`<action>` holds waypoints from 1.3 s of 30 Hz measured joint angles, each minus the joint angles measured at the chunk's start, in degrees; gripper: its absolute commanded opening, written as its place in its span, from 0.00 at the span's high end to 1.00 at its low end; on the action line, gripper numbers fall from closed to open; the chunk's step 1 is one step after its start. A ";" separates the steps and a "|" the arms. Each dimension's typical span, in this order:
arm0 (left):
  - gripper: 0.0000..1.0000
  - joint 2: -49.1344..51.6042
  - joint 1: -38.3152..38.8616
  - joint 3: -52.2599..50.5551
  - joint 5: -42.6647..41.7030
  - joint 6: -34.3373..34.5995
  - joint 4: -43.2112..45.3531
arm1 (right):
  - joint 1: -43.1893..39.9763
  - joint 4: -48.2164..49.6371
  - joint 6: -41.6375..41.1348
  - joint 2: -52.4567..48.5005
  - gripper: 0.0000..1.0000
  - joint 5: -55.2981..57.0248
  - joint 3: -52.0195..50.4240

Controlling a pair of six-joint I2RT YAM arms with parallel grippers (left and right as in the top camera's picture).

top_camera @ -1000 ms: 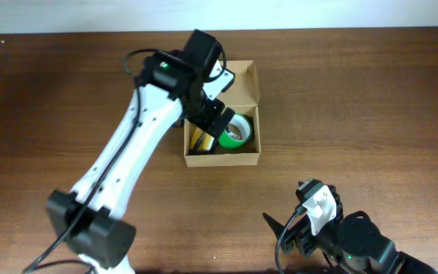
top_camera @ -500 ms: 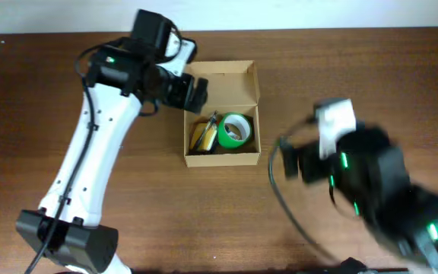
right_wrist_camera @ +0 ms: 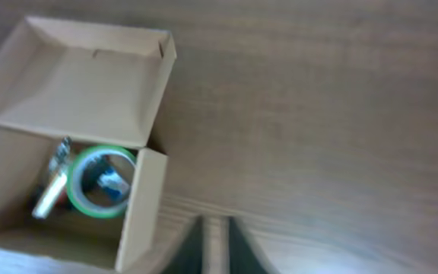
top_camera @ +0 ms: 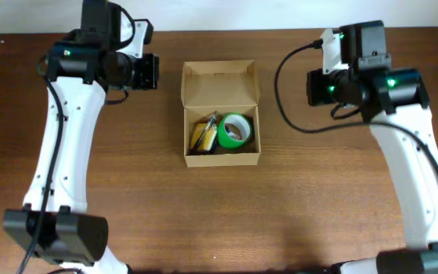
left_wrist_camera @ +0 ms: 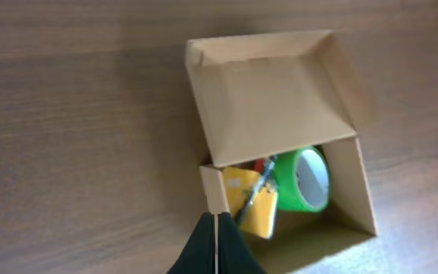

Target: Pack container

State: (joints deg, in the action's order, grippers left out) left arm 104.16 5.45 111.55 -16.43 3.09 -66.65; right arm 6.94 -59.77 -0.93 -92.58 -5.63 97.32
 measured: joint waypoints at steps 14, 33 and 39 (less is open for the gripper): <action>0.98 17.55 -3.56 0.11 -6.08 3.93 8.02 | -6.16 7.08 1.40 -15.13 0.96 -20.50 0.42; 0.98 30.73 -3.65 0.11 -15.69 13.31 14.88 | -6.16 15.56 -2.84 -31.04 0.96 -32.61 0.42; 0.98 34.80 -3.65 0.11 -21.11 15.61 16.13 | -6.16 18.08 -5.20 -33.33 0.96 -35.47 0.42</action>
State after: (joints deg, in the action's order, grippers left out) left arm 138.96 1.80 111.66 -37.54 18.70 -50.52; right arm 0.78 -41.69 -6.13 -125.91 -41.10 97.73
